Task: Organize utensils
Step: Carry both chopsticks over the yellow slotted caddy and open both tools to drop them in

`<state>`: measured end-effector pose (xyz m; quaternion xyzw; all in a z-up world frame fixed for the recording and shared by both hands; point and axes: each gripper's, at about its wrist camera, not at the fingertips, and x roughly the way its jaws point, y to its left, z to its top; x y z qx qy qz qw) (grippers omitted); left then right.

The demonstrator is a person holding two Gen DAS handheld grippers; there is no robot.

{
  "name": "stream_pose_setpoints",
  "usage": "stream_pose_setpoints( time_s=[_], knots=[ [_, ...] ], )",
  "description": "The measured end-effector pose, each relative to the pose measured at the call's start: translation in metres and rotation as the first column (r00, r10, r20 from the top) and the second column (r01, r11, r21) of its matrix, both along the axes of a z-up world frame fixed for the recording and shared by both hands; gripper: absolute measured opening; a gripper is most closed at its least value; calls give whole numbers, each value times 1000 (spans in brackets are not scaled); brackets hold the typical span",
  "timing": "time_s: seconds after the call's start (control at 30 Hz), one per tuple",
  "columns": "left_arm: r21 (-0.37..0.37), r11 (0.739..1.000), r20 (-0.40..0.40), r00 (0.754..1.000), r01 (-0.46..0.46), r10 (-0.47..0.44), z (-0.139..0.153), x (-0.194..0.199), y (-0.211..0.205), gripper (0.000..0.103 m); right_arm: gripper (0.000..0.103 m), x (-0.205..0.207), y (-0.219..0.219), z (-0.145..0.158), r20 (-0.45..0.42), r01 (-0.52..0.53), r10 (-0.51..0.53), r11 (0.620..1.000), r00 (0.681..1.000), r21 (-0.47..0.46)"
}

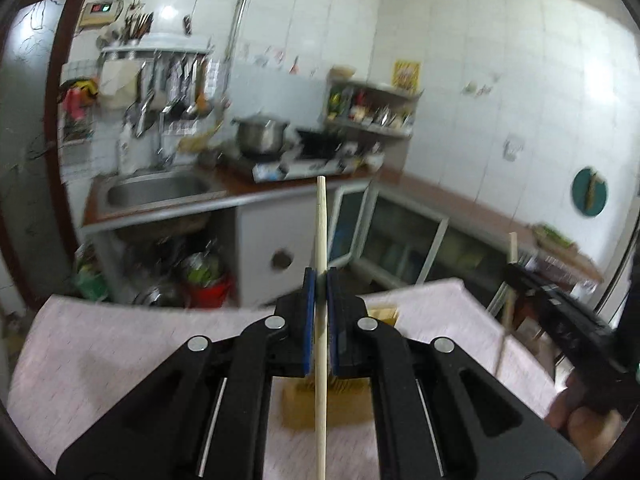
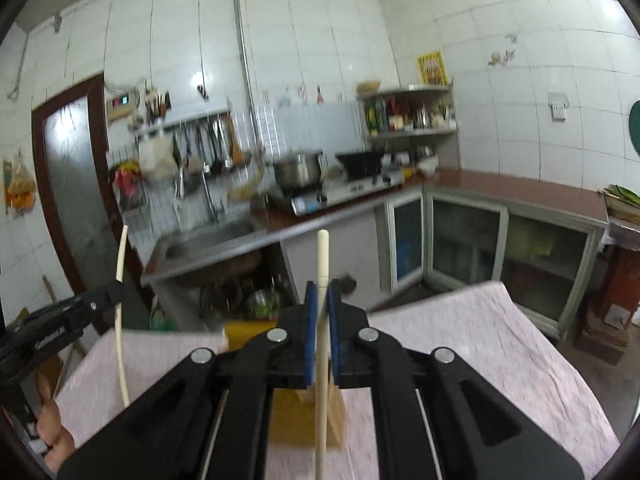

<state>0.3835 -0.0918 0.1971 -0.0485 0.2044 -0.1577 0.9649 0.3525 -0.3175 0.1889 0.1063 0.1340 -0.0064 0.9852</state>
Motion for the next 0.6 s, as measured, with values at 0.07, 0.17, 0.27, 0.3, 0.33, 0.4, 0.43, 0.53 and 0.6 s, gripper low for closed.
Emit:
stream_pose_setpoints(
  time_s=[0.07, 0.17, 0.27, 0.3, 0.33, 0.4, 0.43, 0.53, 0.6],
  knots=[
    [-15, 1000, 76, 997, 2, -1, 7, 8, -8, 5, 6, 12, -1, 5, 60, 20, -20, 1000, 998, -5],
    [-41, 999, 151, 989, 1, 5, 11, 20, -16, 5, 6, 27, 2, 9, 130, 34, -30, 999, 991, -26],
    [-66, 998, 183, 983, 10, 3, 9, 38, -24, 5, 6, 42, 8, 9, 204, 39, -30, 998, 978, -42],
    [-63, 998, 194, 981, 1, 11, 7, 43, -25, 5, 6, 46, 9, 7, 216, 37, -28, 999, 976, -39],
    [-57, 998, 206, 978, -14, 25, 2, 49, -27, 5, 6, 51, 10, 4, 228, 36, -26, 999, 973, -37],
    [-60, 998, 200, 979, -13, 25, -9, 58, -29, 5, 6, 58, 15, -4, 240, 30, -19, 999, 971, -42],
    [-67, 998, 193, 981, -10, 23, -18, 63, -29, 5, 6, 59, 17, -11, 244, 29, -16, 998, 970, -47],
    [-39, 999, 196, 980, -24, 32, -43, 68, -33, 5, 6, 61, 20, -32, 252, 16, -2, 999, 968, -52],
    [-13, 999, 197, 980, -34, 36, -59, 70, -36, 5, 6, 62, 24, -43, 243, 16, 1, 997, 970, -70]
  ],
)
